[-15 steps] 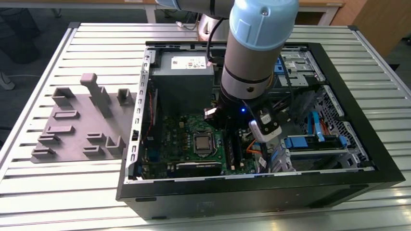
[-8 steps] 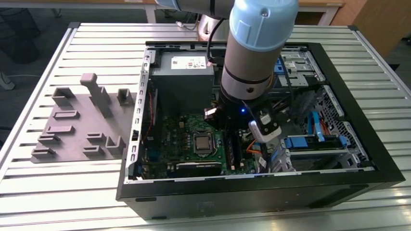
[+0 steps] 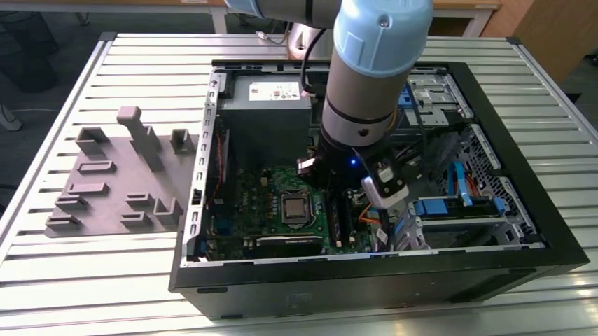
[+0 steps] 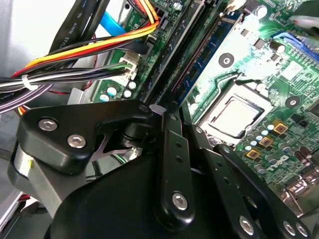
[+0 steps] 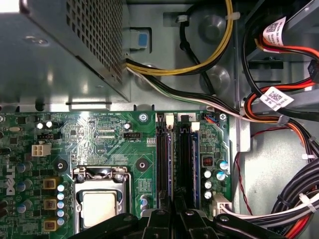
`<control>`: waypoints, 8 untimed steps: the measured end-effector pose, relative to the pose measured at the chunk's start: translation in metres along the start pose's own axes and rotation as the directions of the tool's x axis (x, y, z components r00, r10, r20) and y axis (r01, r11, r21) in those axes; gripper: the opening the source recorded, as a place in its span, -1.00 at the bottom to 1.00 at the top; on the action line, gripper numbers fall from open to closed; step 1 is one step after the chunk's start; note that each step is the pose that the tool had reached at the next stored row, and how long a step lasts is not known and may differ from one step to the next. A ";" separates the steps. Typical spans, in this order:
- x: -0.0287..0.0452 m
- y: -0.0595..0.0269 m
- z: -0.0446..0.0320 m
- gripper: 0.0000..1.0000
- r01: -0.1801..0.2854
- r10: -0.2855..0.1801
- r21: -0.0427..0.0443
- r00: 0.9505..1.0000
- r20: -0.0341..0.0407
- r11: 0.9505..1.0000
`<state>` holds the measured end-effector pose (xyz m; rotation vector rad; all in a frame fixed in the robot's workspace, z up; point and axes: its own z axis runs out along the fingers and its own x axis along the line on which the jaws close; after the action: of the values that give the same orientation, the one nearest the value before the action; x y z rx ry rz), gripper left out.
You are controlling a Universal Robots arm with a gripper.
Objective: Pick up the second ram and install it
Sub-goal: 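Press down the second ram until it locks into place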
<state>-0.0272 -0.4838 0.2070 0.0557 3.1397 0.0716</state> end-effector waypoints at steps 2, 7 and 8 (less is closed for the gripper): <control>0.0000 0.0000 0.0008 -0.72 0.000 0.000 0.000 1.000 0.000 1.000; 0.0000 -0.0001 0.0023 -0.72 -0.002 0.002 0.000 1.000 0.000 1.000; 0.0000 -0.0001 0.0023 -0.72 -0.002 0.002 0.000 1.000 0.000 1.000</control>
<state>-0.0272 -0.4838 0.2046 0.0593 3.1397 0.0712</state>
